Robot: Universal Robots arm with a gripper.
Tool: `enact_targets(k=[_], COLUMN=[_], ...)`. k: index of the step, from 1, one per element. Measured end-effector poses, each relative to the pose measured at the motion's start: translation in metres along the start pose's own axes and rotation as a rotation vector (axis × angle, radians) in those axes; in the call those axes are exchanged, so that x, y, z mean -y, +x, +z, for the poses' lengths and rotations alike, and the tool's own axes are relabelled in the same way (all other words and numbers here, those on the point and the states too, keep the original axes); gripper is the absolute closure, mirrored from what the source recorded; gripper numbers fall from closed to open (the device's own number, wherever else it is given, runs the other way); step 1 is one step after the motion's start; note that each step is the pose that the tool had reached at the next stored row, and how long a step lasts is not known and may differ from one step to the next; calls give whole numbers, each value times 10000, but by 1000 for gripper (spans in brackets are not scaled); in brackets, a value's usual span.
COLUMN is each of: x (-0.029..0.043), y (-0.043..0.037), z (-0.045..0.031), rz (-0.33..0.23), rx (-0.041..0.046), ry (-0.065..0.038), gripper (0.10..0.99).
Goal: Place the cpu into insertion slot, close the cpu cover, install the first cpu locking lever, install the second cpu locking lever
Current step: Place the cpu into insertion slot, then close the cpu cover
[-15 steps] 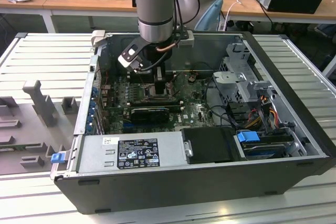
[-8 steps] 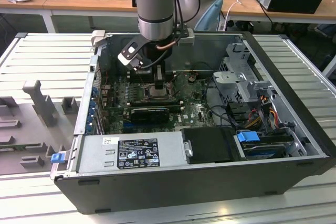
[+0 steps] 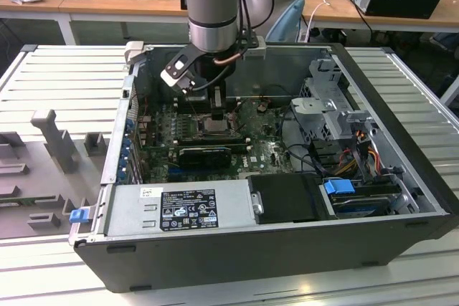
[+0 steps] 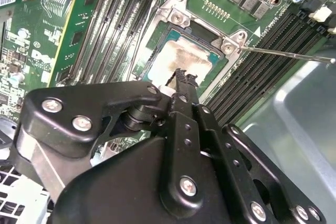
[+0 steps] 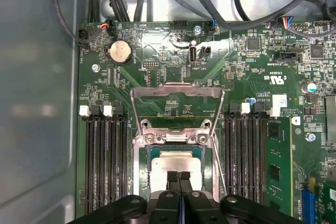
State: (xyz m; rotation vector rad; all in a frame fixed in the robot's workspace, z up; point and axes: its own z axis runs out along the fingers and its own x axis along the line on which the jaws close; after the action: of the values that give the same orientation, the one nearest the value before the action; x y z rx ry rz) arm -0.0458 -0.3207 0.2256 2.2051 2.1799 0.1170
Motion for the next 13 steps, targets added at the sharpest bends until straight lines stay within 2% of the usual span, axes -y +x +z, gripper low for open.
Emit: enact_targets(k=[6,8,13], x=[-8,-38,-64], y=[1,-13,-19], z=[-43,-42,-42], rz=[-1,11,17], rx=[-5,-110,-183], ry=[17,45,57], gripper=[980,980,980])
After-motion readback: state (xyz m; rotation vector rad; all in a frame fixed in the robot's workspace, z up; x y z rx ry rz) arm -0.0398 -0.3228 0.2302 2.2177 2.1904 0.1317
